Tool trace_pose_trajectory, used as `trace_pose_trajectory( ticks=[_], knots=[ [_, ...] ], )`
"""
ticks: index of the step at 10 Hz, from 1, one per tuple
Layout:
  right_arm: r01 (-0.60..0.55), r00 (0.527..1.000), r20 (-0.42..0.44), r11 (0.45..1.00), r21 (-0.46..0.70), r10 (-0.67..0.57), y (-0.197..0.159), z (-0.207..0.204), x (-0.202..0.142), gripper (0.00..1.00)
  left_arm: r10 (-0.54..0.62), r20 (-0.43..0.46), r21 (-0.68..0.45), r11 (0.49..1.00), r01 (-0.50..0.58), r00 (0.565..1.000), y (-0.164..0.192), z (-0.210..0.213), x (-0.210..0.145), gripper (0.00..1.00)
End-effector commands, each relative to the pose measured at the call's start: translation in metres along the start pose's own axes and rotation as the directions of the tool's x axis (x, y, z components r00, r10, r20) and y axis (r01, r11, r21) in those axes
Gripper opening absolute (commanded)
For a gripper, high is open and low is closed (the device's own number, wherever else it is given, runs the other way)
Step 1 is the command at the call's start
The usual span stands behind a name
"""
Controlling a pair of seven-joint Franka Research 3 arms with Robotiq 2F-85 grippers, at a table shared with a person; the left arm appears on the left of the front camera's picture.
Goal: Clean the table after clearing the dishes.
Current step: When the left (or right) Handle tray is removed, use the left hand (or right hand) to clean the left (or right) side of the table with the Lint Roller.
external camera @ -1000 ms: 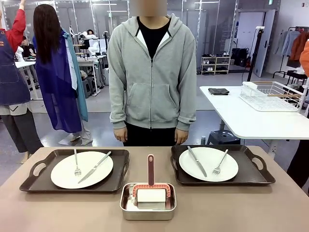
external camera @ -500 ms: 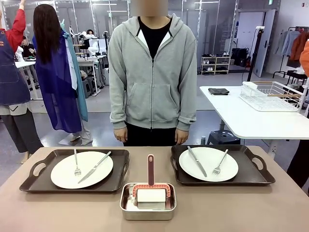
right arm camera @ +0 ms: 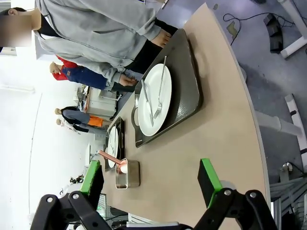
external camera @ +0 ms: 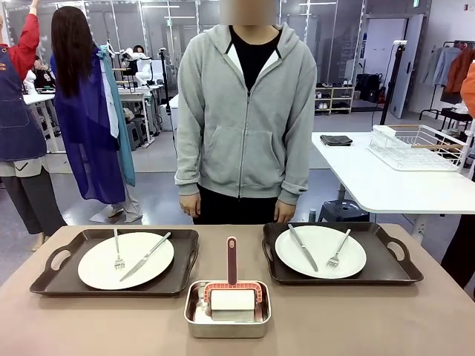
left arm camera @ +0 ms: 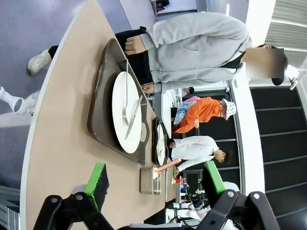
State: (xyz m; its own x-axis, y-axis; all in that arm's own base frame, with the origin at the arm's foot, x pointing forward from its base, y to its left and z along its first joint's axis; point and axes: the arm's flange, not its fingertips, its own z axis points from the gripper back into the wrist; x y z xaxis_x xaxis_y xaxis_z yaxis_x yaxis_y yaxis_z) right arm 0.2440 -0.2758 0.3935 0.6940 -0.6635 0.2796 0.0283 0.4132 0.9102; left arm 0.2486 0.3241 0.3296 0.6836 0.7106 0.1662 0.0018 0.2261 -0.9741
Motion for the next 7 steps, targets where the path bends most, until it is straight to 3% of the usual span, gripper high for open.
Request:
trace_pose_trajectory(
  ticks=[1,7],
  knots=[
    [-0.007,1.0,0.006,1.0,0.005,0.006,0.0021,0.0027,-0.0006,1.0,-0.002,-0.01,-0.011,1.0,0.001,1.0,-0.001,0.0061,-0.0008,1.0],
    [-0.007,1.0,0.006,1.0,0.005,0.006,0.0021,0.0027,-0.0006,1.0,-0.002,-0.01,-0.011,1.0,0.001,1.0,-0.001,0.0061,-0.0008,1.0]
  ],
)
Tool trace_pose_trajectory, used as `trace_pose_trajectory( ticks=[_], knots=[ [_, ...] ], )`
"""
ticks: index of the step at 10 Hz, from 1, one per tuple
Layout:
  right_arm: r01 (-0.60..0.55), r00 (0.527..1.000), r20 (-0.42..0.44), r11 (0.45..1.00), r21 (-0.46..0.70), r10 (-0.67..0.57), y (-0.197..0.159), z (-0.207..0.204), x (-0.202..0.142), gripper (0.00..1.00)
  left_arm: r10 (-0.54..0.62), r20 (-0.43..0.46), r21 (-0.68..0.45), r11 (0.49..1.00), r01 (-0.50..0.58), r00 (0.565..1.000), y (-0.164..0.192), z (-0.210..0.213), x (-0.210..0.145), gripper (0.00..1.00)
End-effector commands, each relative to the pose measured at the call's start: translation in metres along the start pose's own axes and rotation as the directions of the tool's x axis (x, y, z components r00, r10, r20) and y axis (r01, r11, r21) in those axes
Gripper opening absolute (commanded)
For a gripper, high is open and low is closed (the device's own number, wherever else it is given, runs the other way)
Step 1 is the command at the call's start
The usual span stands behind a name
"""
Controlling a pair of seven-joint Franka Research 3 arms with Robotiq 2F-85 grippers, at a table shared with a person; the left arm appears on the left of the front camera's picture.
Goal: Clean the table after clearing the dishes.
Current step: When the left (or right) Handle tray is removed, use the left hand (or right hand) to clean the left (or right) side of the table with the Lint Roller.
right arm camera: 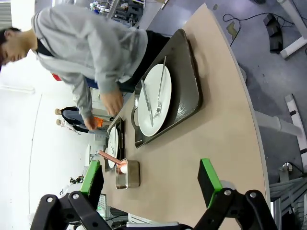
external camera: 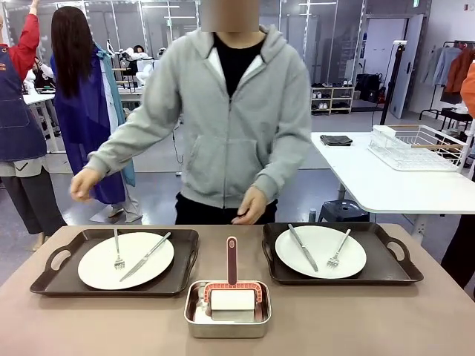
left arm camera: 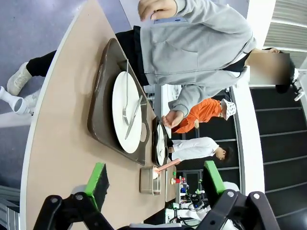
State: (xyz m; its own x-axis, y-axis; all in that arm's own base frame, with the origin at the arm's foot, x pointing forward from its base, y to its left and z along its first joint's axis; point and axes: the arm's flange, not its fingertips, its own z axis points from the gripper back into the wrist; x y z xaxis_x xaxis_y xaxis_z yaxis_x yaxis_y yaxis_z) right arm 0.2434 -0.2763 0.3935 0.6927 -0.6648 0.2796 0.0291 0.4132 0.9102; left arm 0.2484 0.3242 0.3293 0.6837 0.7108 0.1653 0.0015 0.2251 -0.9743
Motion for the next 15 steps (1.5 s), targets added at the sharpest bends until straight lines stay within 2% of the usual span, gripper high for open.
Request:
trace_pose_trajectory(
  ticks=[1,13,15],
  knots=[
    [-0.007,1.0,0.004,1.0,0.006,0.007,0.002,0.002,-0.001,1.0,-0.003,-0.01,-0.01,1.0,0.002,1.0,-0.001,0.006,-0.001,1.0],
    [-0.007,1.0,0.004,1.0,0.006,0.007,0.002,0.002,-0.001,1.0,0.0,0.0,0.0,1.0,0.0,1.0,0.0,0.0,0.0,1.0],
    [-0.007,1.0,0.004,1.0,0.006,0.007,0.002,0.002,-0.001,1.0,-0.228,-0.149,-0.006,0.973,0.23,0.962,-0.054,-0.053,0.056,1.0]
  ],
)
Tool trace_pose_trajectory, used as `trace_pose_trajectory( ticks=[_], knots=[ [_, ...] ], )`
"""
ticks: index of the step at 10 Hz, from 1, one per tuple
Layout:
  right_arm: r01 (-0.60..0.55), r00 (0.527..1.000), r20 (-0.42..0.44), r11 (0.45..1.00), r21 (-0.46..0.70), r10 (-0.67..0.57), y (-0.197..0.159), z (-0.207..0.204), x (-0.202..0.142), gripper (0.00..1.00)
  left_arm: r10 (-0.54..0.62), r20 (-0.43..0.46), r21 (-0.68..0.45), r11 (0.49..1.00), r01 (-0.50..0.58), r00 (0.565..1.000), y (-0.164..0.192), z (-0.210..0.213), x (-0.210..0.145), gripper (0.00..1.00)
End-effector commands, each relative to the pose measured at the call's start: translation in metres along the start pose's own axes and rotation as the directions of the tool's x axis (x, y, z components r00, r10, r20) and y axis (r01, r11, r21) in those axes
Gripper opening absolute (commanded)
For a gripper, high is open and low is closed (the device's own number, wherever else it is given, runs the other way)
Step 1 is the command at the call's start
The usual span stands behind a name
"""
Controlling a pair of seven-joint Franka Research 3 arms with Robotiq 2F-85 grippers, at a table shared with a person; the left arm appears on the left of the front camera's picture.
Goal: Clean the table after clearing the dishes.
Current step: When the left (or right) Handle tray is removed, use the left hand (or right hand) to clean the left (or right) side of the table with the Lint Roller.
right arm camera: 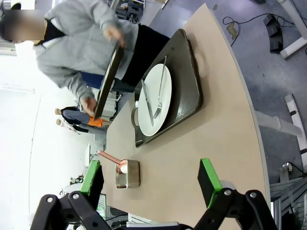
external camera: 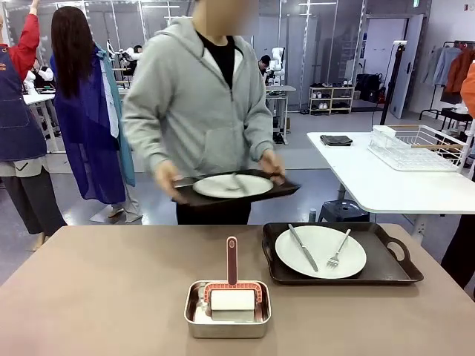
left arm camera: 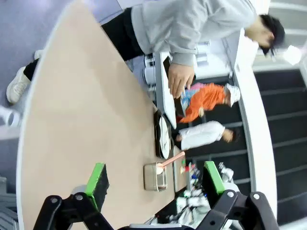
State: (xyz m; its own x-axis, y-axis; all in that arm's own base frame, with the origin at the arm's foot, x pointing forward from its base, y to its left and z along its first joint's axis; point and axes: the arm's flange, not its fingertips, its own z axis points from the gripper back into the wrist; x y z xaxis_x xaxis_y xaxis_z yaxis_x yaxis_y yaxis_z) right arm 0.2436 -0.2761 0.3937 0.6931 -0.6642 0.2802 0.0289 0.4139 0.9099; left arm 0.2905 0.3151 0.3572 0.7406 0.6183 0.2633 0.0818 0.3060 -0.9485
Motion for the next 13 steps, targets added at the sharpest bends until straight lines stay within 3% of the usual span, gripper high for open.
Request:
trace_pose_trajectory(
  ticks=[1,2,4,6,8,9,11,12,13],
  knots=[
    [-0.006,1.0,0.005,1.0,0.006,0.006,0.002,0.002,-0.001,1.0,-0.216,-0.148,0.007,0.976,0.22,0.965,-0.056,-0.044,0.066,1.0],
    [-0.006,1.0,0.005,1.0,0.006,0.006,0.002,0.002,-0.001,1.0,-0.309,-0.221,-0.006,0.949,0.315,0.925,-0.097,-0.073,0.094,1.0],
    [-0.006,1.0,0.005,1.0,0.006,0.006,0.002,0.002,-0.001,1.0,-0.49,-0.369,-0.039,0.857,0.513,0.79,-0.193,-0.147,0.13,1.0],
    [-0.006,1.0,0.005,1.0,0.006,0.006,0.002,0.002,-0.001,1.0,-0.649,-0.496,-0.13,0.712,0.69,0.577,-0.297,-0.24,0.125,1.0],
    [-0.006,1.0,0.005,1.0,0.006,0.006,0.002,0.002,-0.001,1.0,-0.735,-0.598,-0.267,0.559,0.785,0.32,-0.378,-0.341,0.078,1.0],
    [-0.006,1.0,0.005,1.0,0.006,0.006,0.002,0.002,-0.001,1.0,-0.743,-0.639,-0.338,0.504,0.795,0.199,-0.4,-0.381,0.043,1.0],
    [-0.006,1.0,0.005,1.0,0.006,0.006,0.002,0.002,-0.001,1.0,-0.717,-0.696,-0.474,0.407,0.781,-0.049,-0.414,-0.439,-0.034,1.0],
    [-0.006,1.0,0.005,1.0,0.006,0.006,0.002,0.002,-0.001,1.0,-0.698,-0.699,-0.53,0.361,0.767,-0.154,-0.41,-0.462,-0.073,1.0],
    [-0.006,1.0,0.005,1.0,0.006,0.006,0.002,0.002,-0.001,1.0,-0.686,-0.693,-0.555,0.311,0.772,-0.222,-0.404,-0.48,-0.098,1.0]
  ],
)
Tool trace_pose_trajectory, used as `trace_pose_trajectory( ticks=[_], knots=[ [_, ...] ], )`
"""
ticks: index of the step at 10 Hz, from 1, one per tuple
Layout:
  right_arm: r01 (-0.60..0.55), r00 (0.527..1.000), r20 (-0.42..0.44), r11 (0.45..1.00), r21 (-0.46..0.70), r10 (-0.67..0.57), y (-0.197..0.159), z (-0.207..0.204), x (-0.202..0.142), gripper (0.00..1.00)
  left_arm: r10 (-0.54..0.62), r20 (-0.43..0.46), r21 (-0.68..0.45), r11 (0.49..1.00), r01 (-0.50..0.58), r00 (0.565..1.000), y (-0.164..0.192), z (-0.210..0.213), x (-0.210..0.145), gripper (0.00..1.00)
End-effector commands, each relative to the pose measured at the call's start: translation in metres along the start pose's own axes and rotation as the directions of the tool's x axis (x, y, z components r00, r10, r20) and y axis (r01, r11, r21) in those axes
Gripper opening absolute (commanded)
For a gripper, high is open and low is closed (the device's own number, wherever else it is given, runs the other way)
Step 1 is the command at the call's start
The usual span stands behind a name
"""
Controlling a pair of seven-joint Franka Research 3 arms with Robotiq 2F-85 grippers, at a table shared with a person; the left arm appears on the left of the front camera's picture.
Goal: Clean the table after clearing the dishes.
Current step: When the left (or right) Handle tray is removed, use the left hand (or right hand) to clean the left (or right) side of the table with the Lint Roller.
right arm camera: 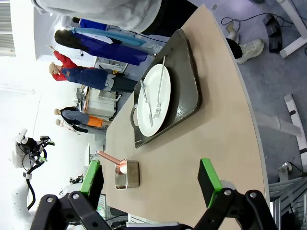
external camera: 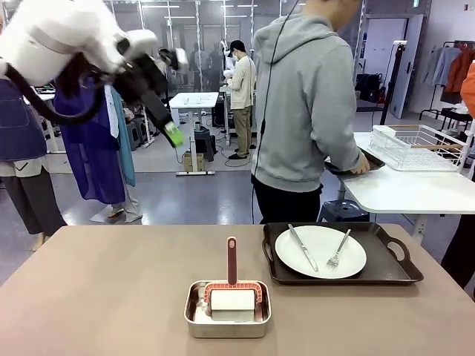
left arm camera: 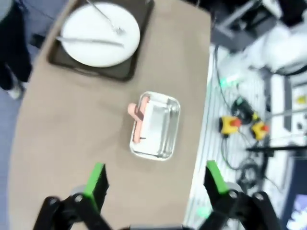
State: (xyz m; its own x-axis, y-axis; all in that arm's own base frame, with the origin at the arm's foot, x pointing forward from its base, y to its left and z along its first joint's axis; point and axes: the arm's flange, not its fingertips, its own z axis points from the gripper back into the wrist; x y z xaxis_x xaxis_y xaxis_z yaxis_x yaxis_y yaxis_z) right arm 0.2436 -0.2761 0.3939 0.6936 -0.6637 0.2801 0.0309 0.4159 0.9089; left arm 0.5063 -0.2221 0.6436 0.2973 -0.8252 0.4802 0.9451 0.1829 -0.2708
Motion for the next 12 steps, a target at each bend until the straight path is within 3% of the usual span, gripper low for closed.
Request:
trace_pose_trajectory(
  ticks=[1,4,6,7,12],
  knots=[
    [-0.006,1.0,0.005,1.0,0.009,0.006,0.002,0.002,-0.001,1.0,-0.082,-0.063,0.064,0.994,0.086,0.995,0.0,-0.033,-0.004,1.0],
    [-0.006,1.0,0.005,1.0,0.009,0.006,0.002,0.002,-0.001,1.0,-0.148,-0.126,0.055,0.986,0.156,0.981,-0.013,-0.096,0.005,1.0],
    [-0.006,1.0,0.005,1.0,0.009,0.006,0.002,0.002,-0.001,1.0,-0.165,-0.089,0.042,0.985,0.17,0.982,-0.016,-0.088,-0.001,1.0],
    [-0.006,1.0,0.005,1.0,0.009,0.006,0.002,0.002,-0.001,1.0,-0.126,-0.13,0.024,0.991,0.131,0.983,-0.009,-0.1,0.014,1.0],
    [-0.006,1.0,0.005,1.0,0.009,0.006,0.002,0.002,-0.001,1.0,-0.126,-0.13,0.024,0.991,0.131,0.983,-0.009,-0.1,0.014,1.0]
  ],
)
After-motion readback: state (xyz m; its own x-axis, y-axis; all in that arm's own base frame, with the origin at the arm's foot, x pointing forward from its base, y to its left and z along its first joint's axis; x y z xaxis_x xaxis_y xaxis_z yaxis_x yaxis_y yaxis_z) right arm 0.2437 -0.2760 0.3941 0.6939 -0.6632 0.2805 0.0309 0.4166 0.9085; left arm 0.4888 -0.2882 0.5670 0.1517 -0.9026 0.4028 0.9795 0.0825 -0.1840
